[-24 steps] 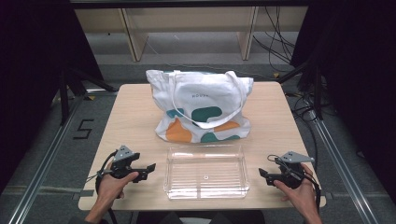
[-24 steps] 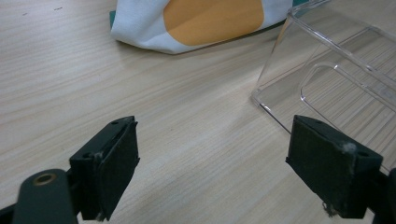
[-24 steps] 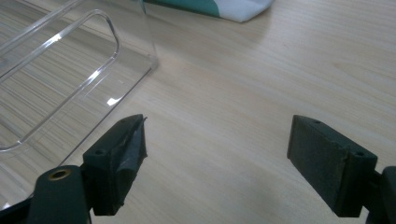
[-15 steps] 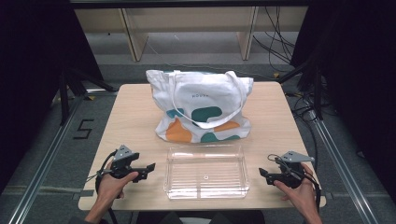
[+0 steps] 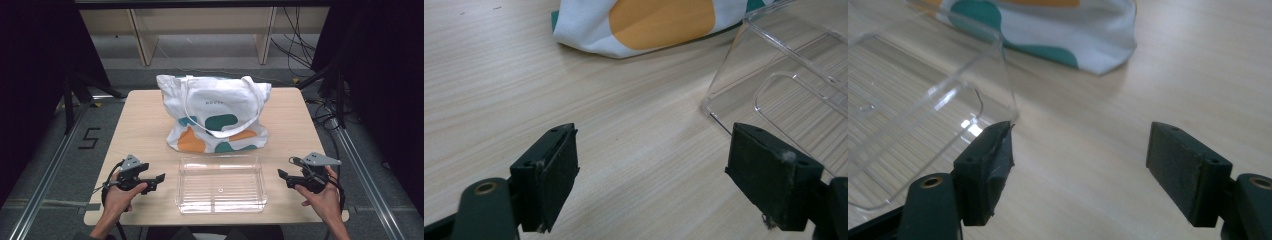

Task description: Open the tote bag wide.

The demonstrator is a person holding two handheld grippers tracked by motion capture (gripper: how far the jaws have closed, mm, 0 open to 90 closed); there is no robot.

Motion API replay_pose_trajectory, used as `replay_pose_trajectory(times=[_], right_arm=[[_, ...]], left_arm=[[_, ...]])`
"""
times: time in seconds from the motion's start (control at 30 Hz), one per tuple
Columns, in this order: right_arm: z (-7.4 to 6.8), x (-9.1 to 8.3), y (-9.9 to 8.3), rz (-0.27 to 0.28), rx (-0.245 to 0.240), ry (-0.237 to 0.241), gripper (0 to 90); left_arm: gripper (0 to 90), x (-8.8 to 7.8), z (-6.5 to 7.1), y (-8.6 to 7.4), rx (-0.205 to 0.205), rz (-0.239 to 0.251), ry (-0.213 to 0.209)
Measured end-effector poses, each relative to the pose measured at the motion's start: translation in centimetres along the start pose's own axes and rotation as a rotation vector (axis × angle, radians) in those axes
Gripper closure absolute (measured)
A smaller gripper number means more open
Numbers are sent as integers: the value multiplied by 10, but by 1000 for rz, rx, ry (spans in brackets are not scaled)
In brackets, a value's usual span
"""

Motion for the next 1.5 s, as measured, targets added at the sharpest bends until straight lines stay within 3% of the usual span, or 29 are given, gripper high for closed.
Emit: replay_pose_trajectory(times=[0.07,0.13,0.17,0.23,0.33,0.37,0.43,0.47,0.5,0.6,0.7,0.87,0.9,0.93,0.97,1.07,1.17,1.23,1.27,1.37,1.47,1.5], right_arm=[[-1,-2,8,3,-8,9,303],[-3,-5,32,24,-16,4,311],[-2,-6,40,38,-44,9,316],[-6,-9,60,57,-31,24,320],[-8,-10,72,60,-40,34,326],[-6,-9,80,61,-79,31,329],[-7,-9,90,57,-75,20,331],[-6,-8,97,71,-92,25,335],[-7,-8,103,79,-77,25,340],[-8,-7,128,102,-77,57,342],[-7,-4,142,86,-103,57,342],[-7,2,174,112,-106,39,341],[-5,3,182,121,-125,40,341],[-5,3,182,121,-125,40,341],[-6,4,194,104,-132,46,341],[-5,9,207,92,-163,36,341],[-2,16,221,102,-164,18,341],[-3,20,226,83,-168,20,341],[-2,22,229,79,-193,11,342],[-5,25,235,74,-192,9,355],[-6,31,248,77,-202,3,420],[-7,32,251,80,-198,13,435]], left_arm=[[195,0,0,-1,-1,-6,-2],[194,0,0,1,-1,1,-7],[194,-1,0,1,-1,-2,-2],[193,-1,0,1,-1,0,-3],[190,-1,0,1,10,-3,-4],[189,-1,0,1,10,-3,-5],[186,-1,0,1,2,-3,-7],[186,-1,0,2,15,1,-9],[186,-1,0,2,19,0,-9],[188,-1,1,1,7,-6,-8],[192,0,2,1,2,-7,-16],[197,-1,0,1,26,-9,-15],[196,-1,0,1,25,-10,-17],[196,-1,0,1,25,-10,-17],[196,-1,0,1,27,-9,-13],[196,-1,0,2,26,-7,-13],[196,0,0,1,25,-9,-16],[196,-2,-2,0,55,-33,-13],[196,-1,-2,0,48,-23,-11],[197,0,-2,0,34,-26,-6],[197,0,1,1,20,-15,-17],[197,0,0,1,37,-14,-16]])
Point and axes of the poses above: each handheld gripper's, and its own axes: x roughly forward along the jaws, y roughly out of its top, z roughly to its right, the point moved 9 cm from there along x, roughly forward along the jaws
